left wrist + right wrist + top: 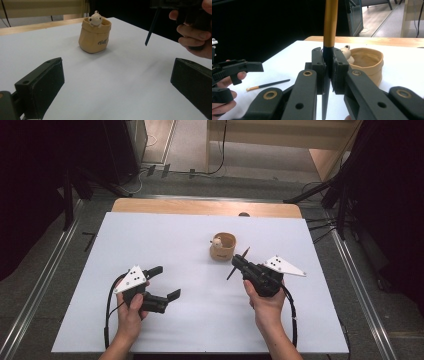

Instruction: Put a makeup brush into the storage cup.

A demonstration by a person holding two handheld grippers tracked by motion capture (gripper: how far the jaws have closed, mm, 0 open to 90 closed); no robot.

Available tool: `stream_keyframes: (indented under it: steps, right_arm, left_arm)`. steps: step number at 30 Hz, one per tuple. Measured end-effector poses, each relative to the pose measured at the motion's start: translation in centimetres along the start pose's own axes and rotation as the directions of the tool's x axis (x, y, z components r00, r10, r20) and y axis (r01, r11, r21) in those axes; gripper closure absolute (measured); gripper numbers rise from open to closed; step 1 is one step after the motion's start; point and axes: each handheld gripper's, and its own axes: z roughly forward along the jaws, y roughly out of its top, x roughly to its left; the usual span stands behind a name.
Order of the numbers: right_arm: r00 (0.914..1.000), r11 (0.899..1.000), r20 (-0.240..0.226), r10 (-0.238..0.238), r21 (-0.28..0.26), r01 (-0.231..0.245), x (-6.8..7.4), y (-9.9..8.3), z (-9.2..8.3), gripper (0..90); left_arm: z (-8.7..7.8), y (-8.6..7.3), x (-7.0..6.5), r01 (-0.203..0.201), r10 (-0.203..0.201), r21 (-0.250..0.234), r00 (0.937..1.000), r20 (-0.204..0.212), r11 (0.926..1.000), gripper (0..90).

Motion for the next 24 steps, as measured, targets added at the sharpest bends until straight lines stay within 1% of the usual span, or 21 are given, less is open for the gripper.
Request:
stream_keyframes:
  steps: [5,7,9,13,18,24]
  right_arm:
    - [0.9992,1.000,0.030,-0.027,-0.009,0.028,-0.3,0.6,-0.4,84.4]
    - [0.9986,0.999,0.040,-0.034,-0.011,0.035,-0.4,0.8,-0.5,84.4]
    - [0.9977,0.999,0.049,-0.046,-0.009,0.047,-0.5,1.0,-0.5,84.4]
    - [0.9959,0.998,0.063,-0.065,-0.001,0.065,-0.6,1.2,-0.5,84.4]
    - [0.9942,0.997,0.080,-0.072,0.001,0.073,-0.9,1.4,-0.3,84.4]
    - [0.9928,0.997,0.093,-0.076,0.001,0.077,-1.5,1.9,-0.1,84.4]
  left_arm:
    - [-1.2,-0.6,0.5,0.000,0.000,-0.001,0.9999,-0.016,1.0000,0.0]
    - [-1.7,-0.8,0.7,0.002,-0.002,0.001,0.9999,-0.015,1.0000,0.0]
    - [-2.1,-1.1,0.8,0.007,-0.007,-0.003,0.9998,-0.019,1.0000,0.0]
    - [-2.8,-1.3,1.3,0.003,-0.003,-0.002,0.9994,-0.036,1.0000,0.0]
    - [-3.6,-1.4,1.8,0.010,-0.011,-0.018,0.9982,-0.058,0.9998,0.0]
    - [-4.7,-1.8,2.2,0.011,-0.013,-0.023,0.9966,-0.081,0.9997,0.0]
